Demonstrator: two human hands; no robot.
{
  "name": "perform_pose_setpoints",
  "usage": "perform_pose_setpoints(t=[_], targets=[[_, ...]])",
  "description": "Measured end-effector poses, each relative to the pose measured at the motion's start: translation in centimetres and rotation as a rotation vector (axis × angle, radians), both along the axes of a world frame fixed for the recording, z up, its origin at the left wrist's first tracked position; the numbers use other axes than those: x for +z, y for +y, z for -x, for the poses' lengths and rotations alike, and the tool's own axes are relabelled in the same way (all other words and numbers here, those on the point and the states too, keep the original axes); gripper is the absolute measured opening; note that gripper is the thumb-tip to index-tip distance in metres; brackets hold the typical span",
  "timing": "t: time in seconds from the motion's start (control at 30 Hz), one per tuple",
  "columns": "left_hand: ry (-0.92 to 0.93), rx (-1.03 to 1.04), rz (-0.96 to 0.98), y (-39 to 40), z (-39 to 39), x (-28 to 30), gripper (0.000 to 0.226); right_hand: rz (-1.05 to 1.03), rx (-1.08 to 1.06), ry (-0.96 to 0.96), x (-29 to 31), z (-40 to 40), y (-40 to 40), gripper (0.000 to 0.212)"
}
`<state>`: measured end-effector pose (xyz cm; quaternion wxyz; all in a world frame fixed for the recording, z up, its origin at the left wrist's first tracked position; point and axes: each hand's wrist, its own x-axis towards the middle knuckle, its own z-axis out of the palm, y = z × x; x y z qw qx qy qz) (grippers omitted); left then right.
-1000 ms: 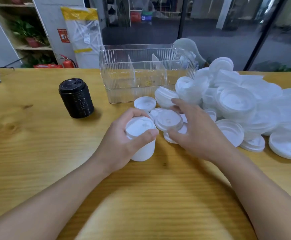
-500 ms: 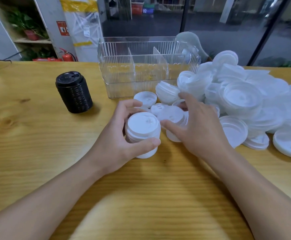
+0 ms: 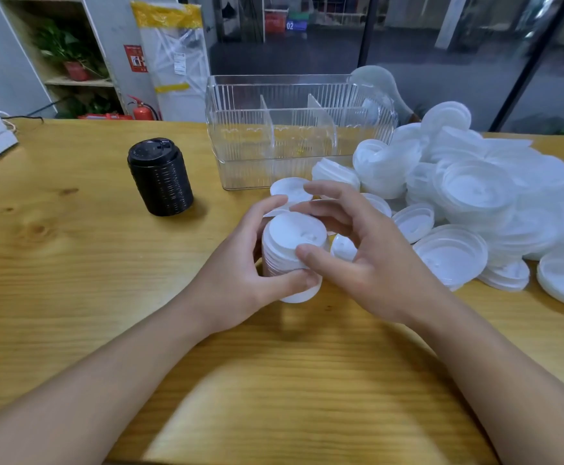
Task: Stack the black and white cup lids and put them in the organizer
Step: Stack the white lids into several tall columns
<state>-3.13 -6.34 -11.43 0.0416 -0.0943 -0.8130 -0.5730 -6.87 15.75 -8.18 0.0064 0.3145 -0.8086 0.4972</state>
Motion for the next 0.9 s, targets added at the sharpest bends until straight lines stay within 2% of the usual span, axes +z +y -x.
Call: perform_pose_setpoints(t=[0.13, 0.43, 0.63, 0.77, 0.9], targets=[[-0.003, -0.014, 0.001, -0.1, 0.2, 0.0, 0.112, -0.052, 0.050, 0.006, 0.0, 0.1, 0.3, 0.061], [-0.018, -0.042, -0.007, -0.3, 0.5, -0.1, 0.111, -0.041, 0.154, -0.084, -0.1, 0.8, 0.8, 0.060], [0.007, -0.044, 0.015, -0.2, 0.3, -0.1, 0.104, -0.077, 0.116, -0.018, -0.2, 0.2, 0.2, 0.069], [0.019, -0.042, 0.027, -0.2, 0.3, 0.1, 0.102, -0.103, 0.101, 0.004, 0.5, 0.7, 1.4, 0.084], [0.055, -0.025, 0.048, -0.3, 0.3, 0.2, 0.091, -0.177, -0.073, 0.151, 1.3, 2.4, 4.0, 0.075]])
